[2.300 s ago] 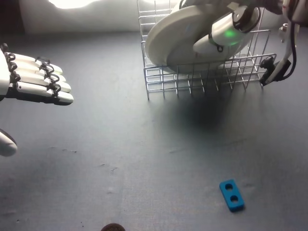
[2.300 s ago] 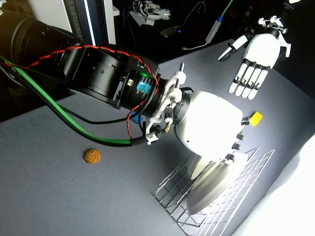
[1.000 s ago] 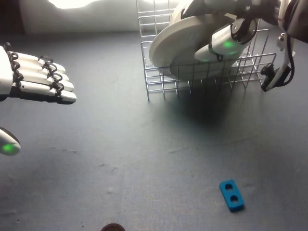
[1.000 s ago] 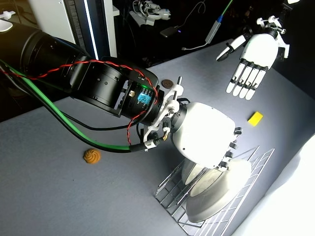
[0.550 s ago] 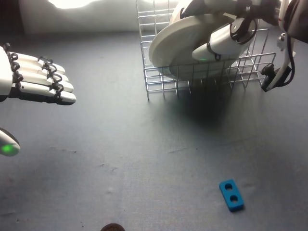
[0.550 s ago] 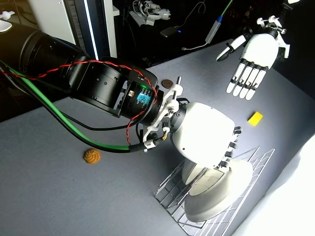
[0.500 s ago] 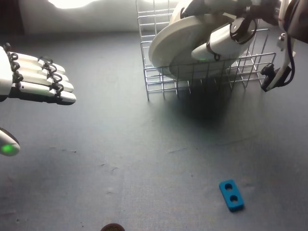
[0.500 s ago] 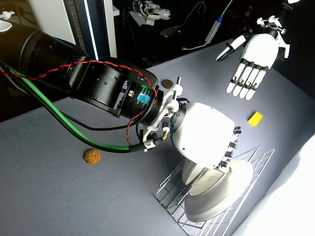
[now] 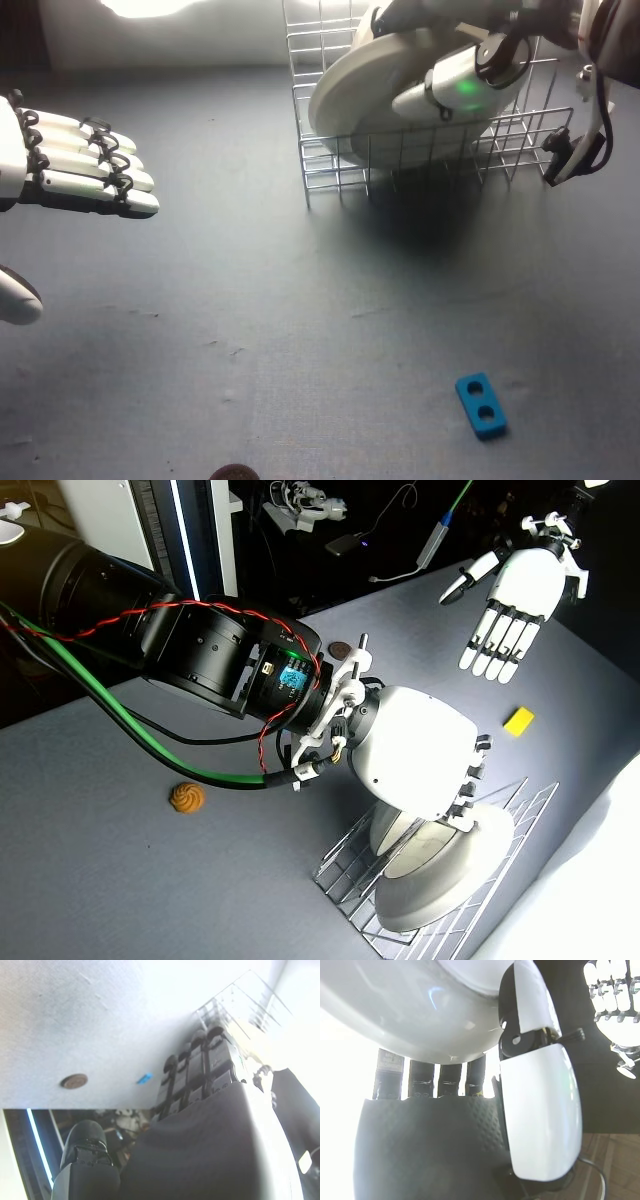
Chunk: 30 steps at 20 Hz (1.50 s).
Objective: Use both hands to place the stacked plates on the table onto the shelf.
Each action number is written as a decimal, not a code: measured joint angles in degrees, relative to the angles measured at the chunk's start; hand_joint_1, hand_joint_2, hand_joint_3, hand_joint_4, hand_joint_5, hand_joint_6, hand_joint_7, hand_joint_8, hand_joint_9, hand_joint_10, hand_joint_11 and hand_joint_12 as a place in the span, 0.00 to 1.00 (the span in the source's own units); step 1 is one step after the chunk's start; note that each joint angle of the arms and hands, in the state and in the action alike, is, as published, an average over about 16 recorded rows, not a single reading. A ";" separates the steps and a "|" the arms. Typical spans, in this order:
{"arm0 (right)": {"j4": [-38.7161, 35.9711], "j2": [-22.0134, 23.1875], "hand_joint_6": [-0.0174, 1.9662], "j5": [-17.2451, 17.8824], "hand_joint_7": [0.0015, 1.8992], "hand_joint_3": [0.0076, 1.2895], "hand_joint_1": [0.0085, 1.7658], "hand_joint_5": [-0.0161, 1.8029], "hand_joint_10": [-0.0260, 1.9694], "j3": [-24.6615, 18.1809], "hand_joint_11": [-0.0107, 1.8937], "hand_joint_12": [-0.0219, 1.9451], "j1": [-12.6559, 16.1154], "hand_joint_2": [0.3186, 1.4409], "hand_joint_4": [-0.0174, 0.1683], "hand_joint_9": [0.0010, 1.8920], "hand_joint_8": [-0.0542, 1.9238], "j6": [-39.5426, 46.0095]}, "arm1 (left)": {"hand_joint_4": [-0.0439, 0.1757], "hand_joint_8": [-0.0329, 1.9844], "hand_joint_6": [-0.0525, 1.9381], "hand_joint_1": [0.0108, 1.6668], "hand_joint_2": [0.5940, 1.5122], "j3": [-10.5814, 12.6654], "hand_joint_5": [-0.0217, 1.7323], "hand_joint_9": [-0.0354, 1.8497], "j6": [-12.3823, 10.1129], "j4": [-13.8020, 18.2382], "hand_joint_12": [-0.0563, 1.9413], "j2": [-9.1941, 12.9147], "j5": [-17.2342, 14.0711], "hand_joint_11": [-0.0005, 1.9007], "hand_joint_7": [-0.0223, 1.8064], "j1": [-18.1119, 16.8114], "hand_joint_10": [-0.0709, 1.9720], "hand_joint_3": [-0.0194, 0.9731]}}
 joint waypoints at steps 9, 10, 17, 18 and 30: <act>-1.59 0.08 0.10 1.39 0.47 0.01 0.64 0.43 0.25 0.00 0.16 0.73 1.16 0.68 0.09 0.35 0.03 0.00 | 0.19 0.02 0.03 0.01 0.56 -0.31 0.02 0.03 0.59 0.09 0.03 0.02 -0.17 0.01 0.02 -0.40 0.04 0.04; -1.75 0.11 0.09 1.58 0.47 0.01 0.64 0.43 0.26 0.00 0.15 0.73 1.31 0.68 0.09 0.34 0.03 0.00 | 0.19 0.02 0.03 0.01 0.56 -0.40 0.02 0.03 0.76 0.10 0.03 0.04 -0.21 0.01 0.02 -0.50 0.04 0.04; -4.14 0.74 0.09 2.39 0.47 0.01 0.64 0.43 0.27 -0.10 0.14 0.73 2.45 0.68 0.09 0.33 0.03 -0.19 | 0.19 0.02 0.03 0.01 0.56 -1.73 0.02 0.03 2.31 0.23 0.03 0.37 -0.60 0.01 0.02 -1.54 0.04 0.04; -4.75 0.98 0.09 2.58 0.47 0.01 0.64 0.43 0.27 -0.21 0.14 0.73 2.65 0.68 0.09 0.33 0.03 -0.34 | 0.19 0.02 0.03 0.01 0.56 -2.08 0.02 0.03 2.58 0.25 0.03 0.47 -0.65 0.01 0.02 -1.70 0.04 0.04; -11.18 6.73 0.08 4.81 0.47 0.01 0.64 0.44 0.27 -4.03 0.14 0.73 4.08 0.68 0.10 0.33 0.03 -7.51 | 0.19 0.02 0.03 0.01 0.57 -8.72 0.02 0.03 5.46 0.91 0.03 2.42 -0.98 0.01 0.02 -3.12 0.04 0.04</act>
